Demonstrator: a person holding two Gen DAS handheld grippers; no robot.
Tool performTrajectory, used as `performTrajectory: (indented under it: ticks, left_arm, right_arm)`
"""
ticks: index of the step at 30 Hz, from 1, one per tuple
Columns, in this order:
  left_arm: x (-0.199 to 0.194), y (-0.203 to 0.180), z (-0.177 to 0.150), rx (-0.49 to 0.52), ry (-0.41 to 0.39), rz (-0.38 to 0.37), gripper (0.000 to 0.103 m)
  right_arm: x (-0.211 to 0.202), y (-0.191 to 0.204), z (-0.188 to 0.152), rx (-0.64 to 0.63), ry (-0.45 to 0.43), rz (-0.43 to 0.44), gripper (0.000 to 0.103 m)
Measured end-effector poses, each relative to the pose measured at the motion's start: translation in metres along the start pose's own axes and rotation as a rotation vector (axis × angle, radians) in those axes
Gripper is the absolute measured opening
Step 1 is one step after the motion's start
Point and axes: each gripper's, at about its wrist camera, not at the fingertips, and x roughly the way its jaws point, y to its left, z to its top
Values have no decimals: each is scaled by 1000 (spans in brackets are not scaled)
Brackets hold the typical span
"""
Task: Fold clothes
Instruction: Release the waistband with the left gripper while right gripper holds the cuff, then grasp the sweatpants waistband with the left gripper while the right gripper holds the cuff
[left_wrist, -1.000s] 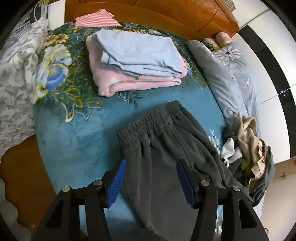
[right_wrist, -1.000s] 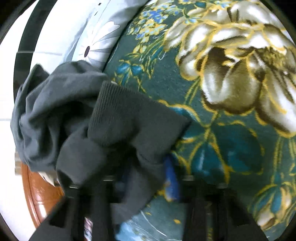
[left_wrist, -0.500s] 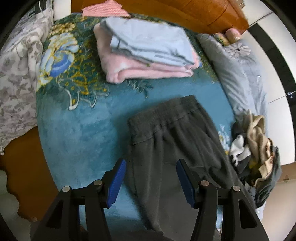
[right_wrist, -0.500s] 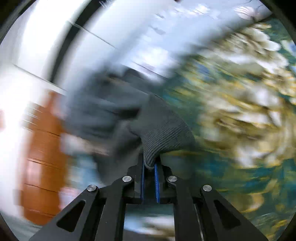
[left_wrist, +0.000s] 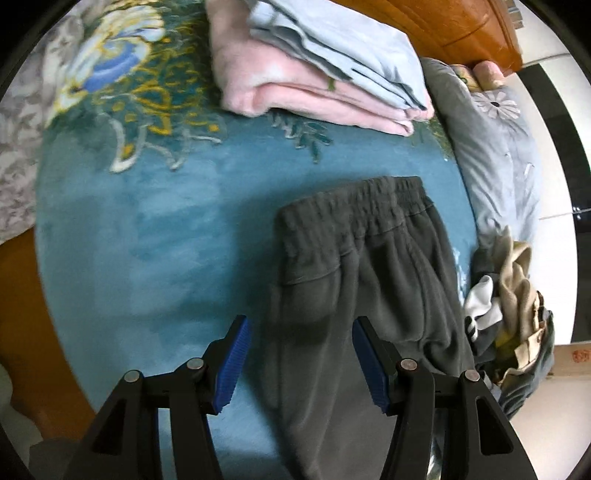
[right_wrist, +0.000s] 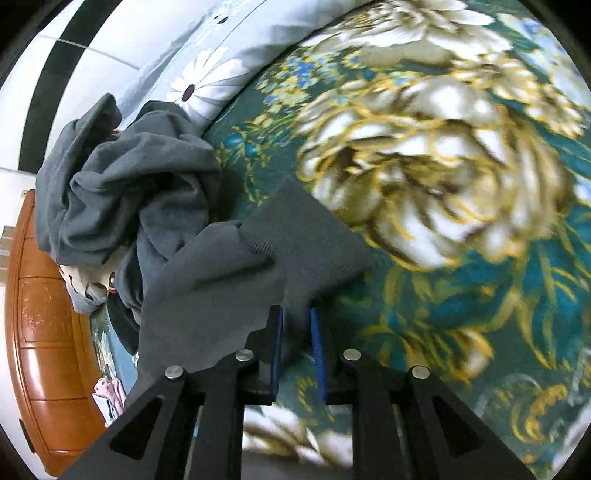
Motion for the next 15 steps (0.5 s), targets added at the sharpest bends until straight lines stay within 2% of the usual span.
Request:
performTrajectory:
  ticks: [2, 4, 6, 7, 10, 15]
  left_arm:
    - [6, -3, 5, 11, 16, 12, 56]
    - [9, -1, 10, 15, 30, 32, 35]
    - [11, 1, 13, 24, 36, 46, 21]
    - [9, 1, 13, 33, 34, 48, 17]
    - [5, 4, 14, 59, 30, 52, 14]
    - [-10, 3, 7, 116, -5, 49, 13]
  right_arm:
    - [-17, -9, -8, 2, 0, -27, 17]
    - [-37, -23, -23, -2, 12, -50, 22]
    - [-52, -42, -44, 8, 41, -57, 36]
    - [-58, -53, -56, 20, 62, -59, 47]
    - [-58, -82, -96, 61, 153, -61, 49]
    - [-38, -103, -158, 89, 321, 23, 49]
